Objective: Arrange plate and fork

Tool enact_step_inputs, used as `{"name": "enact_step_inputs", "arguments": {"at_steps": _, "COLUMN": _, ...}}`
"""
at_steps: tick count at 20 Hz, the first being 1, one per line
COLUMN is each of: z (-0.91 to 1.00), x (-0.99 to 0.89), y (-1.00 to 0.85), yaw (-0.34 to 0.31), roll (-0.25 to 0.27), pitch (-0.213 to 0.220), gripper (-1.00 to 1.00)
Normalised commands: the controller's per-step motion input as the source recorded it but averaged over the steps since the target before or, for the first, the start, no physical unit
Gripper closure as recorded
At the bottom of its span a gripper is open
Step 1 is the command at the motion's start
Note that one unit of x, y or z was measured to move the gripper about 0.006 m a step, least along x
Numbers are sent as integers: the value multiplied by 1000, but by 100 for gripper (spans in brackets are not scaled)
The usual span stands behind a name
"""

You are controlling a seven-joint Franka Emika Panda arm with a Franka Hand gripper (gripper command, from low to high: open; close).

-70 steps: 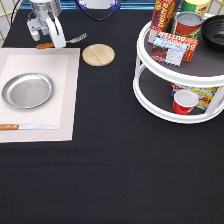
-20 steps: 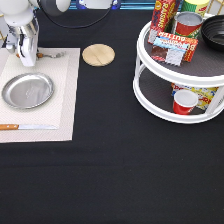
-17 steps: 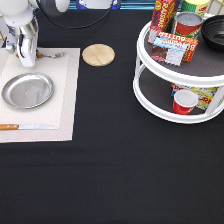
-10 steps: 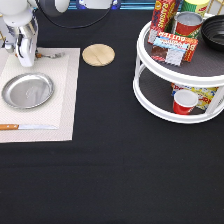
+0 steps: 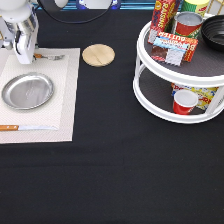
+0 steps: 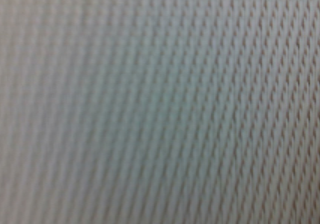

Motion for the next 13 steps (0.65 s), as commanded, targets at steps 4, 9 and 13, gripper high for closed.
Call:
{"name": "enact_step_inputs", "arguments": {"at_steps": 4, "z": 1000, "x": 119, "y": 542, "yaw": 71, "roll": -55, "pitch": 57, "gripper": -100}}
{"name": "enact_step_inputs", "arguments": {"at_steps": 9, "z": 422, "x": 45, "y": 238, "yaw": 70, "roll": -34, "pitch": 53, "gripper": -100}}
{"name": "enact_step_inputs", "arguments": {"at_steps": 13, "z": 0, "x": 0, "y": 0, "yaw": 0, "roll": 0, "pitch": 0, "gripper": -100}}
